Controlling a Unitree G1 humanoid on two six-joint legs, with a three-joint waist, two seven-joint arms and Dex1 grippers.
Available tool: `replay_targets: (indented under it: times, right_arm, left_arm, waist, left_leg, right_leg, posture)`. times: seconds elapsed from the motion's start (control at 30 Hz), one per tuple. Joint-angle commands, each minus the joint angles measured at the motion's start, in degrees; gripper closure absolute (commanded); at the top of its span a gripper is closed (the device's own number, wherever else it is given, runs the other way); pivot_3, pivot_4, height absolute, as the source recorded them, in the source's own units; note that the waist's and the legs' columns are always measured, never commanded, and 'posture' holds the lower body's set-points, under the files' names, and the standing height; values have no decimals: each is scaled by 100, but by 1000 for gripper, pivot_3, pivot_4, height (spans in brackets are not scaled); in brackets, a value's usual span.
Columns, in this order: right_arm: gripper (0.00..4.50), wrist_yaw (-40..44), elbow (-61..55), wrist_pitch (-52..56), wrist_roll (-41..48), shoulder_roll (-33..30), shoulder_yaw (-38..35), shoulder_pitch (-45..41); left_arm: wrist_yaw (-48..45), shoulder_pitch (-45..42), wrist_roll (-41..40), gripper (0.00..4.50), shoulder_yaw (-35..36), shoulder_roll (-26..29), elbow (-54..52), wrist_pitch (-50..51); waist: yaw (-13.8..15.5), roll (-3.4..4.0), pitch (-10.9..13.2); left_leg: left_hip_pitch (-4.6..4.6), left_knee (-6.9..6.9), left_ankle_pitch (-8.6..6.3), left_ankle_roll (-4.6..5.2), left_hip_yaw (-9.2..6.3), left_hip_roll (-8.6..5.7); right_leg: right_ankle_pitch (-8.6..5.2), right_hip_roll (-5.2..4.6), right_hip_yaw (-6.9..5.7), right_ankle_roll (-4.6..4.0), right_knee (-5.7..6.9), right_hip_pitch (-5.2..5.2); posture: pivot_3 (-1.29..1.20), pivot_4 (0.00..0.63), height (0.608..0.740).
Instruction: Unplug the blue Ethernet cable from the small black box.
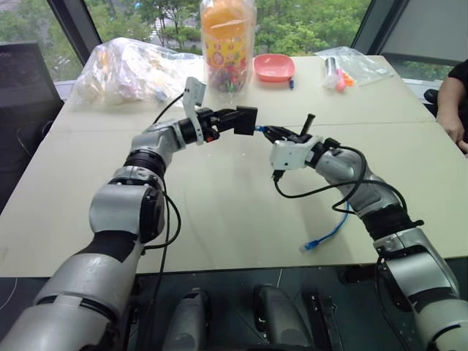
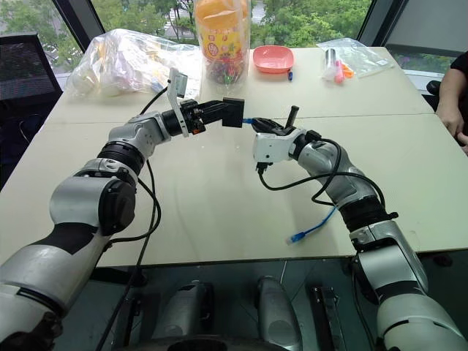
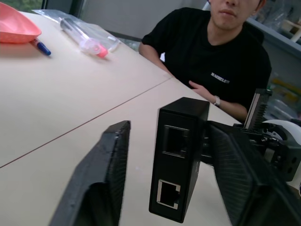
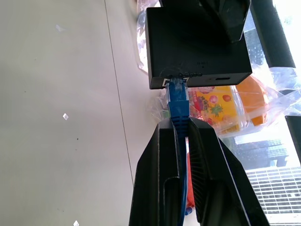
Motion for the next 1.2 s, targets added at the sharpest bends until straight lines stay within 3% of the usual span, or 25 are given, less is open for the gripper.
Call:
replay_targets:
  times: [0.03, 0.1, 0.27, 0.3, 0.33, 0.43, 0.5, 0.6, 0.67, 0.73, 0.9, 1.2]
  right_arm:
    - [4500, 11, -471, 54, 69, -46, -197, 10]
    - [4500, 37, -577, 109, 65, -44, -203, 67]
    - [4500, 341, -849, 457, 512, 22, -378, 357]
    - [3680, 430, -958, 656, 709, 52, -489, 513]
    - [3410, 461, -1083, 858, 836, 78, -603, 663]
    - [2006, 514, -1677, 1842, 1543, 370, -1101, 1164]
    - [962, 672, -2322, 2868, 2567, 816, -1496, 1509]
    - [962, 649, -3464, 4642, 4685, 1686, -2136, 1909]
    - [962, 209, -3989, 5517, 6284, 2437, -2577, 2017]
    - [962, -33, -4229, 6053, 7199, 2856, -2774, 2053]
    - [962, -571, -4166, 6192, 7880, 3546, -2840, 1940]
    - [962, -579, -3725, 5809, 7959, 3574, -2944, 1551]
  left_arm:
    - [-152, -206, 46, 3586, 113, 5, -78, 5]
    - [-188, -189, 80, 4010, 137, 8, -83, 23]
    - [-53, -115, 97, 4010, 241, 48, -87, 42]
    - [-51, -94, 47, 4010, 307, 71, -90, 83]
    - [-55, -73, 2, 4010, 367, 93, -95, 130]
    - [-99, -1, -95, 4010, 531, 158, -121, 295]
    - [-202, 49, -128, 4010, 593, 188, -164, 389]
    - [-660, 66, -249, 4010, 652, 209, -300, 713]
    - [-927, 7, -526, 4010, 862, 228, -385, 1239]
    - [-1103, -18, -748, 4010, 1011, 247, -470, 1672]
    - [-1378, 69, -1248, 4010, 1279, 246, -805, 2639]
    - [-1354, 317, -1390, 4010, 1223, 186, -1337, 3129]
  waist:
    - [5, 0, 0]
    - [10, -1, 0]
    - [3, -1, 0]
    - [7, -1, 0]
    - [10, -1, 0]
    - [16, -1, 0]
    - [19, -3, -1]
    - [14, -3, 0]
    - [10, -3, 0]
    - [8, -2, 0]
    - [16, -2, 0]
    - [15, -2, 0]
  left_leg:
    - [0, 0, 0, 0, 0, 0]
    - [0, 0, 0, 0, 0, 0]
    - [1, 0, 0, 0, -1, 0]
    - [1, 0, 0, 0, -2, 0]
    - [1, 0, 0, 0, -3, 1]
    - [0, 0, 0, 1, -3, 1]
    - [1, 2, 0, 1, -3, 1]
    - [4, 1, 0, 0, -5, 5]
    - [5, 2, 0, 1, -7, 11]
    - [5, 2, 0, 1, -10, 18]
    - [11, 4, 0, 1, -8, 17]
    - [10, 2, -1, 1, -7, 16]
  right_leg:
    - [0, 0, 0, 0, 0, 0]
    - [0, 0, 0, 0, 0, 0]
    - [0, 1, 0, 0, 1, 0]
    - [0, 1, 0, 0, 1, 0]
    - [0, 2, 0, 0, 1, 1]
    - [0, 1, 0, 0, 2, 0]
    - [1, 1, 0, -1, 4, 1]
    - [1, 3, 0, -2, 11, 2]
    - [2, 6, 0, -4, 15, 1]
    - [5, 7, -1, -8, 15, 1]
    - [6, 6, 0, -9, 18, 4]
    - [5, 8, 0, -9, 16, 2]
  posture:
    - [0, 150, 740]
    - [0, 150, 740]
    - [0, 150, 740]
    - [0, 150, 740]
    - [0, 150, 740]
    - [0, 150, 740]
    - [0, 150, 740]
    - [0, 150, 740]
    - [0, 150, 740]
    - [0, 150, 740]
    - [0, 150, 740]
    - [0, 150, 740]
